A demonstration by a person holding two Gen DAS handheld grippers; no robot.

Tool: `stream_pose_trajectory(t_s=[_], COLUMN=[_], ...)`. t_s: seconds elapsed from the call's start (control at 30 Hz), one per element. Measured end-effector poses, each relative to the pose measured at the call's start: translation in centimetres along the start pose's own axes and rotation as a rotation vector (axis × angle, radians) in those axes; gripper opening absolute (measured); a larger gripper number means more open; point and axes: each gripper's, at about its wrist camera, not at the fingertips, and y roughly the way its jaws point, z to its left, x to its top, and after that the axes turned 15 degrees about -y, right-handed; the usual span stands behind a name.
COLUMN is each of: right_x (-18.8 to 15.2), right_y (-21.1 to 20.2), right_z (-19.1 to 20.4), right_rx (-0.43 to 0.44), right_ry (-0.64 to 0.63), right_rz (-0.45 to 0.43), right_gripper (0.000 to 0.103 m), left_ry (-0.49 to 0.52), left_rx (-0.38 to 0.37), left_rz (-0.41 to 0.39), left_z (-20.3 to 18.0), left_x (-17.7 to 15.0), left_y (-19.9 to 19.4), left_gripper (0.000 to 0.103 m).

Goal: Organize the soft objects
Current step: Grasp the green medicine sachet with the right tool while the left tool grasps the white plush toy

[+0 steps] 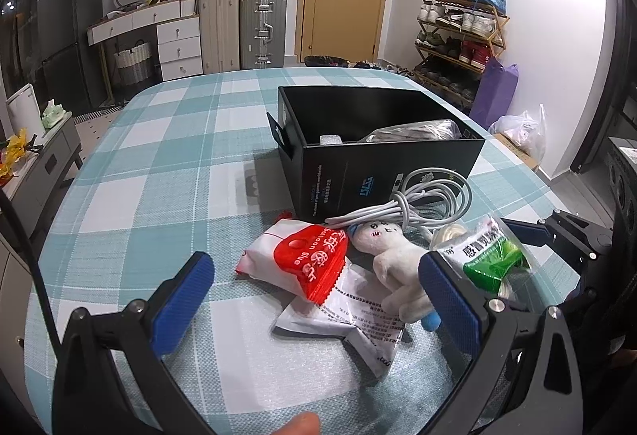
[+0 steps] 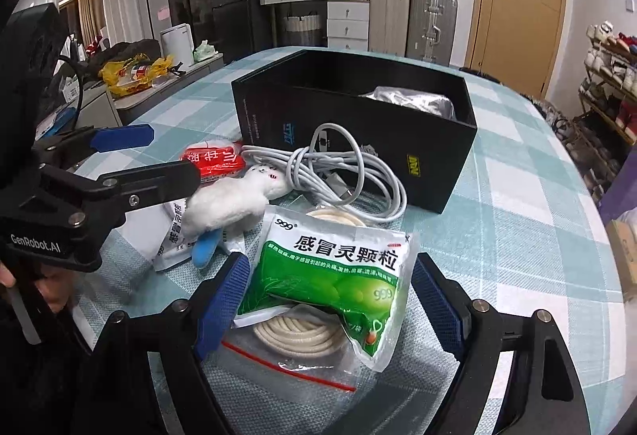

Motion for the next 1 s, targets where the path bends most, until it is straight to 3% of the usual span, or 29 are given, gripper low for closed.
stream_pose_trajectory(t_s=[0.03,0.13,0.53,0.7,0.83,1.0], right_x=[0.0,0.0,0.0,-0.2,-0.6,-0.8], right_y=[0.0,0.0,-1.3,-2.4,-3.0,-3.1], right_z=[0.0,0.0,-0.9,-1.5,-2.1,-2.5], right_rx=[-0.001,0.011,-0.006,-0.032,-0.044,-0.042], right_ry=[-0.002,-0.004,0.031,0.061,0.085,0.098], right_rz=[-0.001,-0.006,-0.078,-0.122,-0.138,-0.141], right_gripper=[0.072,0.068,0.067,0.067,0.067,0.067], left_ry=[0.002,0.005,0.022,0.074,0.105,0.129], left_rx=[-0.001,-0.002,-0.020,-0.073,-0.121,-0.157], left_rz=[0.001,0.001,-0.002,-0.001,0.026,0.043], left_z=[0.0,-0.2,-0.8,-2.1,-3.1,-3.9], left_x=[0.0,-0.1,-0.2,-0.6,-0.9,-1.1], left_y=[0.0,0.0,-0.3,-0.5,-0.4,-0.3], left_gripper=[0.103,0.103,0.103,0.101,0.085,0.072])
